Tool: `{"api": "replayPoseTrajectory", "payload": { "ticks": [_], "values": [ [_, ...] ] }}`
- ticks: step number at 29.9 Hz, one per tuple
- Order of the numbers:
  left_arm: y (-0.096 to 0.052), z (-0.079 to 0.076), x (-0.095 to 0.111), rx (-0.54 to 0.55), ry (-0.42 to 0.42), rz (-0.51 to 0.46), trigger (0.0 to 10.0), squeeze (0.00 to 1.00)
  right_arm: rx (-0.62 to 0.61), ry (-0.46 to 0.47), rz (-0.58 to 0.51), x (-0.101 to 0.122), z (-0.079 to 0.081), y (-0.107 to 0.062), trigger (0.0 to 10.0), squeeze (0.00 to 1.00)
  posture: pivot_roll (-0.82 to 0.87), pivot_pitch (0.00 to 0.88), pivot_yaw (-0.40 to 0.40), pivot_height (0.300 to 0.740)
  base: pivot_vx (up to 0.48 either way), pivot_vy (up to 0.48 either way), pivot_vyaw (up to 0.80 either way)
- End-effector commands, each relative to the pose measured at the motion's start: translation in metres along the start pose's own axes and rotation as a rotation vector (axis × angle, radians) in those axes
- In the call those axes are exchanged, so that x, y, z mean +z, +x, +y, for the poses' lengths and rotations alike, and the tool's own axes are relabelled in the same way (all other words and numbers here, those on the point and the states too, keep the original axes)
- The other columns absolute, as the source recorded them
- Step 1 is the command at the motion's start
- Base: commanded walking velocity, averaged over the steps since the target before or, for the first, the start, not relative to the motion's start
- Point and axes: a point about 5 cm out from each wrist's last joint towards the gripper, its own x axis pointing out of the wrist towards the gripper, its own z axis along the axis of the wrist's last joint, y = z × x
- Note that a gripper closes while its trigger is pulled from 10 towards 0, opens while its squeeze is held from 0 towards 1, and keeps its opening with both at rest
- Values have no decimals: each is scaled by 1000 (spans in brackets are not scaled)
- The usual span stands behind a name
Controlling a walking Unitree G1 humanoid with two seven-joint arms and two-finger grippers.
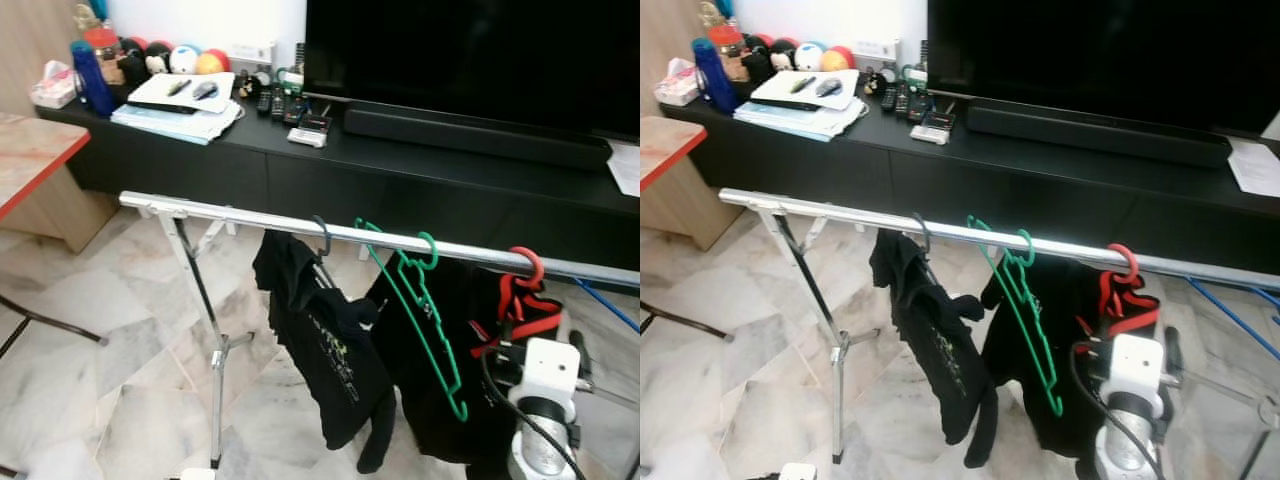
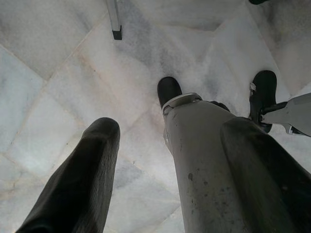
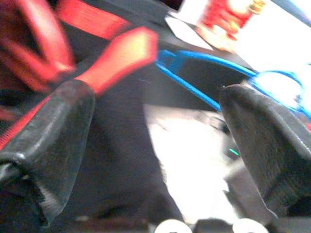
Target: Hang hanger
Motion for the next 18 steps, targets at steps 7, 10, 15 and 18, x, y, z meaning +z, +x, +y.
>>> {"api": "replayPoseTrajectory", "payload": {
  "ticks": [7,10,15,18],
  "values": [
    [-3,-2,-18,-11,4,63,10000,0,-101,81,114,-13,-26,5,10000,0,-18,160,-57,740,0,0,0],
    [-3,-1,-19,-9,5,64,10000,0,-48,113,31,2,-22,5,10000,0,-20,161,-54,740,0,0,0],
    [-3,0,-19,-10,9,66,10000,0,-37,147,-70,20,-19,3,10000,0,-21,160,-54,740,0,0,0],
    [-3,1,-19,-10,10,66,10000,0,-89,129,-73,22,-25,3,10000,0,-19,158,-53,740,0,0,0]
  ]
}}
